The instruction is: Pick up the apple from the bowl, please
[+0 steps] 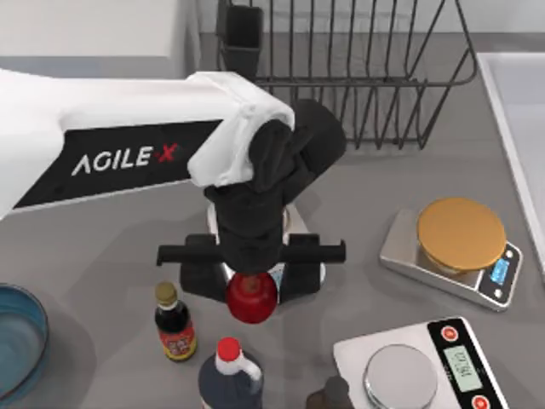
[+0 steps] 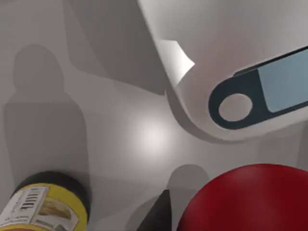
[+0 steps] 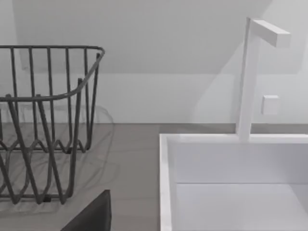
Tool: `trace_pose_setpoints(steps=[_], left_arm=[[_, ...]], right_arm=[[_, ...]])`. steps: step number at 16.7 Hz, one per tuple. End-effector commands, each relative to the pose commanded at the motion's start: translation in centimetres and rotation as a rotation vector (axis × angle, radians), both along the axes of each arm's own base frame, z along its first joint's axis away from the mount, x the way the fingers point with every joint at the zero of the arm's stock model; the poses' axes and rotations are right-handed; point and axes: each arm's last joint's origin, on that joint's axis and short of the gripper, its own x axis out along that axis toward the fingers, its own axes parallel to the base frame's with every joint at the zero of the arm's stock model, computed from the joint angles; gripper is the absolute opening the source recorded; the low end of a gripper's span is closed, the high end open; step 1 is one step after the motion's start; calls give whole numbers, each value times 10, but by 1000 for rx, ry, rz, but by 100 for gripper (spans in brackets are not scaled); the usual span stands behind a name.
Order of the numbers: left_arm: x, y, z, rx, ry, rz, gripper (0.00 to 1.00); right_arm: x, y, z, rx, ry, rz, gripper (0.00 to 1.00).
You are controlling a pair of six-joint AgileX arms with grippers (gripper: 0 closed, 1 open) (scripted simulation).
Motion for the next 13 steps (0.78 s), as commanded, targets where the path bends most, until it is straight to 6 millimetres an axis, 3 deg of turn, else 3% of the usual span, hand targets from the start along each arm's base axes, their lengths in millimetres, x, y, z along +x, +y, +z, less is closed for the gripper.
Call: trace_pose_setpoints(steps=[7, 13], left_arm=[[0, 0, 0, 0, 0, 0, 98], [0, 0, 0, 0, 0, 0, 100]], right_arm=[[0, 0, 0, 0, 0, 0, 100], [0, 0, 0, 0, 0, 0, 100]])
